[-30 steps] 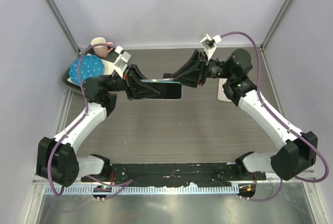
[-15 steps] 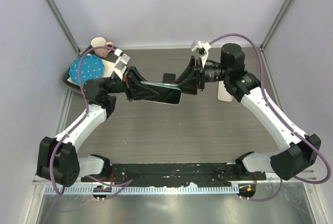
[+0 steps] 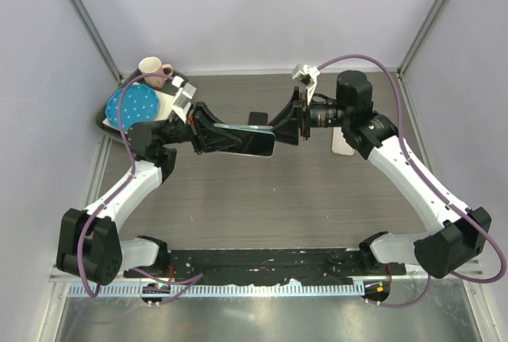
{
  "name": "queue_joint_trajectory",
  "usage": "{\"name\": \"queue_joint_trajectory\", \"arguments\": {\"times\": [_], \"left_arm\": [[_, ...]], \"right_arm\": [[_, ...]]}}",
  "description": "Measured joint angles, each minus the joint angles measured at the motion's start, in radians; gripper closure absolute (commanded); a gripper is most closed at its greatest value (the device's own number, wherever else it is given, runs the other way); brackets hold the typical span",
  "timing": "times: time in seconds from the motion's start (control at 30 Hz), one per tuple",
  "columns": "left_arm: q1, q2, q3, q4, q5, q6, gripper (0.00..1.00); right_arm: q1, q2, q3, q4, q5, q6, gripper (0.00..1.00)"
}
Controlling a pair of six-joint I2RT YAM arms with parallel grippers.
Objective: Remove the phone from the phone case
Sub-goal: Remove the phone case from the phone.
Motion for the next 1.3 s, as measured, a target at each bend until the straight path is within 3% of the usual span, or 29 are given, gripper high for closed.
{"name": "queue_joint_trajectory", "arguments": {"times": [0.17, 0.4, 0.53, 0.6, 0.9, 1.17, 1.3], "left_arm": [[0.017, -0.001, -0.021, -0.019, -0.048, 0.024, 1.0], [0.029, -0.002, -0.062, -0.052, -0.073, 0.045, 1.0], [0.042, -0.002, -0.079, -0.075, -0.102, 0.044, 1.0], [0.05, -0.002, -0.084, -0.093, -0.115, 0.042, 1.0], [0.071, -0.002, -0.141, -0.18, -0.167, 0.024, 1.0], [0.089, -0.002, -0.143, -0.192, -0.2, 0.014, 1.0], [0.106, -0.002, -0.145, -0.207, -0.208, 0.014, 1.0]], "right_arm": [[0.004, -0.013, -0.022, 0.023, 0.108, 0.045, 0.48], [0.001, -0.007, -0.102, 0.128, 0.118, 0.128, 0.51], [-0.003, 0.016, -0.122, 0.181, 0.116, 0.179, 0.6], [-0.003, 0.021, -0.141, 0.221, 0.117, 0.203, 0.71], [-0.014, 0.057, -0.286, 0.463, 0.11, 0.389, 0.61], [-0.01, 0.09, -0.28, 0.505, 0.151, 0.432, 0.69], [0.0, 0.116, -0.27, 0.533, 0.161, 0.458, 0.67]]}}
